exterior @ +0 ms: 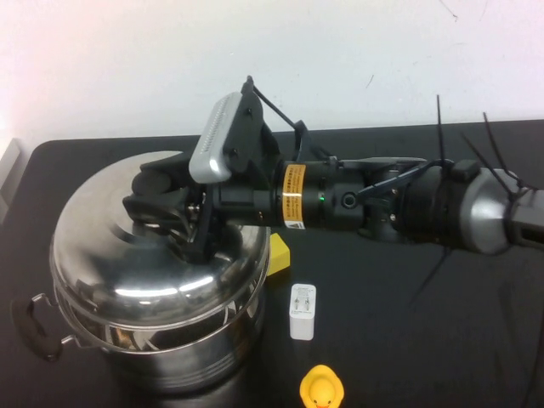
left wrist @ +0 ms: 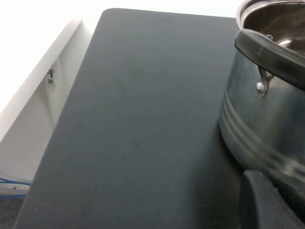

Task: Cover the pot
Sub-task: Place the pot lid on the pot

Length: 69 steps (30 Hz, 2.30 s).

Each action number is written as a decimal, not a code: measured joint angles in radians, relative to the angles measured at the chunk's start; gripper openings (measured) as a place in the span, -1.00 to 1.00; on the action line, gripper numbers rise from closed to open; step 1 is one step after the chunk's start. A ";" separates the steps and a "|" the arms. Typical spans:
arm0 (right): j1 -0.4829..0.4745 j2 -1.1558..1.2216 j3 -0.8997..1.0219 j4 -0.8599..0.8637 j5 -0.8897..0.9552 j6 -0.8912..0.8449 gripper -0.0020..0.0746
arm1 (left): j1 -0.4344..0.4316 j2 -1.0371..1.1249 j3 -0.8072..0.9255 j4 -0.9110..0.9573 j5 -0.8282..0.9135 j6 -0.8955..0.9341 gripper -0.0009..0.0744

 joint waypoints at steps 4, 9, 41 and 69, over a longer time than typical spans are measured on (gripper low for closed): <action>0.000 0.033 -0.052 -0.002 0.000 0.000 -0.04 | 0.000 0.000 0.000 0.000 0.000 0.000 -0.98; 0.000 0.063 -0.066 -0.031 -0.001 0.006 -0.04 | 0.000 0.000 0.000 0.000 0.000 0.000 -0.98; 0.000 0.070 -0.066 -0.157 -0.002 0.051 -0.04 | 0.000 0.000 0.000 0.000 0.000 -0.002 -0.98; -0.019 -0.061 -0.076 -0.154 -0.069 0.001 0.01 | 0.000 0.000 0.000 0.000 0.000 0.000 -0.98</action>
